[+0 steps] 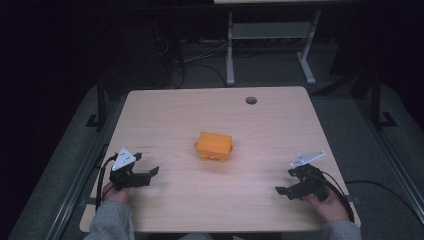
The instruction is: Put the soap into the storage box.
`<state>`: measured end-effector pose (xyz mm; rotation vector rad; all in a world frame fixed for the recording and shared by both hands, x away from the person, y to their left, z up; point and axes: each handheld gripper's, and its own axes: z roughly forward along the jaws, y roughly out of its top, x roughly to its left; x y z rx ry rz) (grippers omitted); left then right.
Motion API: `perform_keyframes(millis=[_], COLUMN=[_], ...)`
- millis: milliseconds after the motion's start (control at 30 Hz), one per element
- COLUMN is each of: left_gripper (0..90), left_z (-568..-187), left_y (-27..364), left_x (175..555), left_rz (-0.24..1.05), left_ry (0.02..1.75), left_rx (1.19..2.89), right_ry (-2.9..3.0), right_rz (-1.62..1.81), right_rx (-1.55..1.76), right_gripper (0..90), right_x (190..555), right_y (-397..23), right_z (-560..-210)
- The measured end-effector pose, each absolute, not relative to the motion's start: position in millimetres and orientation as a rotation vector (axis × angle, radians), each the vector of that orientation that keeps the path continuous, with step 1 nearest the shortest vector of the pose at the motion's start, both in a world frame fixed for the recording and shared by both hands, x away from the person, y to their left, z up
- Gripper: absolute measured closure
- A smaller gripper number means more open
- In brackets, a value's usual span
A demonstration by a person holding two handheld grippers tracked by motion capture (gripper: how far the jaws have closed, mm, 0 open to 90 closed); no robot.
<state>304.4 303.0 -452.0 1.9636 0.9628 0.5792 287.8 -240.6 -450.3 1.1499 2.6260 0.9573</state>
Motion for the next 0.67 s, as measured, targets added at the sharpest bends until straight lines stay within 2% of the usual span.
perform_keyframes(millis=[333, 667], left_gripper=[13.8, 13.8], left_z=[-452.2, -454.6], left_y=[304.3, 301.7], left_x=[305.5, 307.2], left_rz=[0.576, 0.569], left_ry=[0.967, 0.967], left_rx=[1.963, 1.968], right_ry=[2.521, 2.435], right_rz=[0.97, 0.981], right_rx=[1.167, 1.106], right_gripper=[13.7, 13.7], right_x=[256.7, 248.2], right_y=[-249.6, -247.4], right_z=[-452.7, -451.7])
